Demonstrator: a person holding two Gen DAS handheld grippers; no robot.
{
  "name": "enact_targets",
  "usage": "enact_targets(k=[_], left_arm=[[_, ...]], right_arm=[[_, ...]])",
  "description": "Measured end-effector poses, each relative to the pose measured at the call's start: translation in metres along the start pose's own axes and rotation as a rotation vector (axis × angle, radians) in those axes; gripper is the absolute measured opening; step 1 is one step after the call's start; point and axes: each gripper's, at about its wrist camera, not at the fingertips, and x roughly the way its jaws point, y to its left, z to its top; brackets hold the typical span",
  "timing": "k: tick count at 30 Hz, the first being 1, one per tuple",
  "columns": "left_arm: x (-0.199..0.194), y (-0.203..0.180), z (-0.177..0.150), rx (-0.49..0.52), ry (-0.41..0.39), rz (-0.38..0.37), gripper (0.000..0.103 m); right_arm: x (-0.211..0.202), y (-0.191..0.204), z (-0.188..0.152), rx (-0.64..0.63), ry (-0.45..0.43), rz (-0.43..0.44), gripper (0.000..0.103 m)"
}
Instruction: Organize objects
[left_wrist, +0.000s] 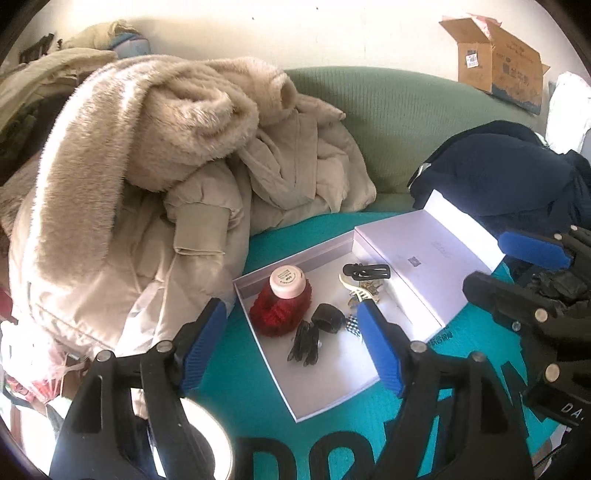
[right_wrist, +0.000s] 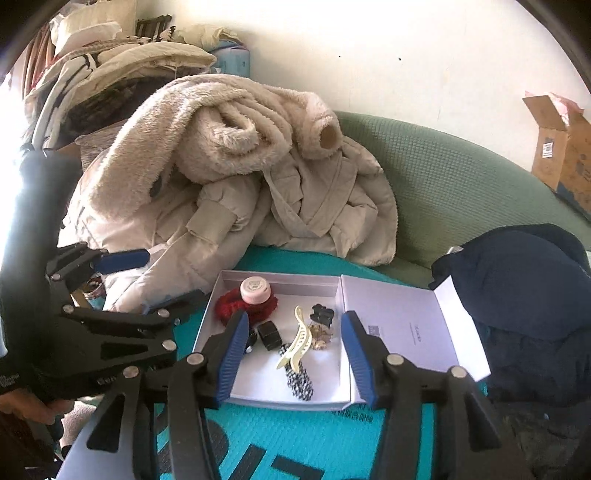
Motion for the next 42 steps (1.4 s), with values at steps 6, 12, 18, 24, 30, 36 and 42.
enact_targets(k=[6,12,18,24,30,36,42], left_arm=[[-0.04,-0.001,-0.018,-0.002,-0.025,-0.003,0.078],[-0.075,-0.01,-0.044,0.007,-0.045,-0.011,0.082],[-0.1,-0.019,-0.067,0.006,-0.047,-0.036,0.083],[-0.115,-0.023,-0.093,-0.008,-0.046,-0.051,0.083],[-0.121,-0.022,-0.118,-0.029,-0.029,-0.063,0.083],[-0.123,-0.019,-0.138,-0.042,-0.011,-0.079,0.083],[-0.126,-0.015,-0.151,-0.048,-0.014,-0.093,0.083]], right_arm=[[-0.031,0.01,-0.017,0.019,-0.015,-0.014,0.054],[-0.065,0.02,-0.045,0.041,-0.032,-0.044,0.056],[-0.088,0.023,-0.073,0.071,-0.031,-0.063,0.058],[-0.102,0.024,-0.101,0.104,-0.038,-0.093,0.058],[-0.105,0.025,-0.123,0.122,-0.022,-0.11,0.058],[-0.113,0.034,-0.136,0.112,-0.034,-0.114,0.058],[-0.121,0.043,-0.144,0.108,-0.038,-0.108,0.058]])
